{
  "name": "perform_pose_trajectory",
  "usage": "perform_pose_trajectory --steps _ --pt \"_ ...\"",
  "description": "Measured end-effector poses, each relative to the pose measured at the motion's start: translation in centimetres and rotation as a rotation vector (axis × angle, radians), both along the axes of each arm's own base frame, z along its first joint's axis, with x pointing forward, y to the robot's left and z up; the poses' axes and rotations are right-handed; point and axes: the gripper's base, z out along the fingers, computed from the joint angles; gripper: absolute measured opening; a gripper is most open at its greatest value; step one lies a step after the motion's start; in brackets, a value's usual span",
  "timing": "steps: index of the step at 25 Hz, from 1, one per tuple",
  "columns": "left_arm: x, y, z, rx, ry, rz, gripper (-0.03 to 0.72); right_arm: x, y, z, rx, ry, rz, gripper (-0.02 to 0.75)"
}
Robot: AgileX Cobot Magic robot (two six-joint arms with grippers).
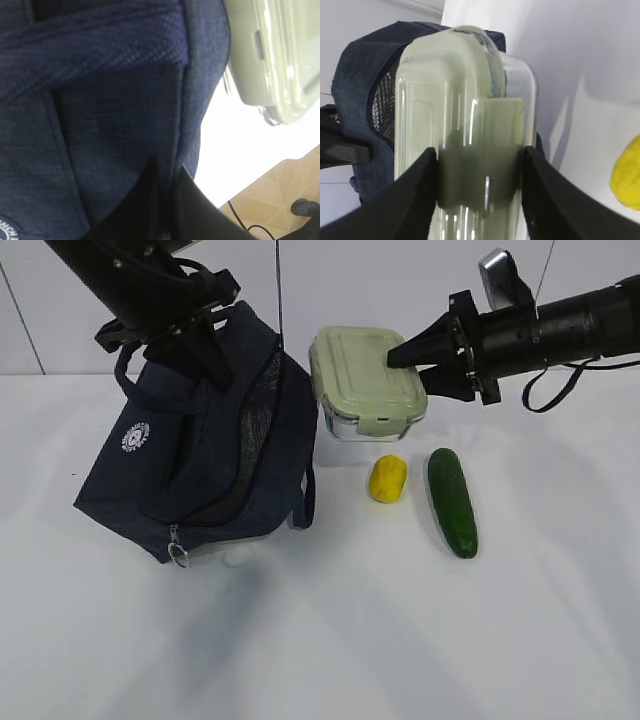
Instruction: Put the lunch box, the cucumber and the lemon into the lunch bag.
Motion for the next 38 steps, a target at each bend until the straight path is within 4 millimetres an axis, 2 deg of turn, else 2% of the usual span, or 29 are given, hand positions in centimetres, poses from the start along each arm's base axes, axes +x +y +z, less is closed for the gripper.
perform_pose_trajectory --steps 5,11,17,20,26,38 --pt "0.0 0.0 0.0 -0.003 -0.003 0.002 -0.009 -0.4 0.1 1.7 0.01 -0.028 -0.001 0.377" --pt "0.2 -0.2 0.1 -0.026 -0.014 0.014 -0.009 -0.6 0.6 2.1 0.016 -0.022 0.005 0.377" --pt "0.2 -0.3 0.2 -0.046 -0.016 0.02 -0.009 -1.4 3.8 2.0 0.006 -0.027 0.084 0.377" --pt "0.2 -0.4 0.3 -0.061 -0.012 0.02 -0.009 -1.7 4.7 2.0 -0.001 -0.042 0.113 0.377" --pt "0.1 -0.8 0.6 -0.107 -0.002 0.007 -0.009 -1.5 5.7 0.1 -0.008 -0.009 0.138 0.377" --pt "-0.1 -1.1 0.7 -0.147 0.011 -0.006 -0.009 -0.9 6.3 -3.5 -0.004 0.03 0.158 0.376"
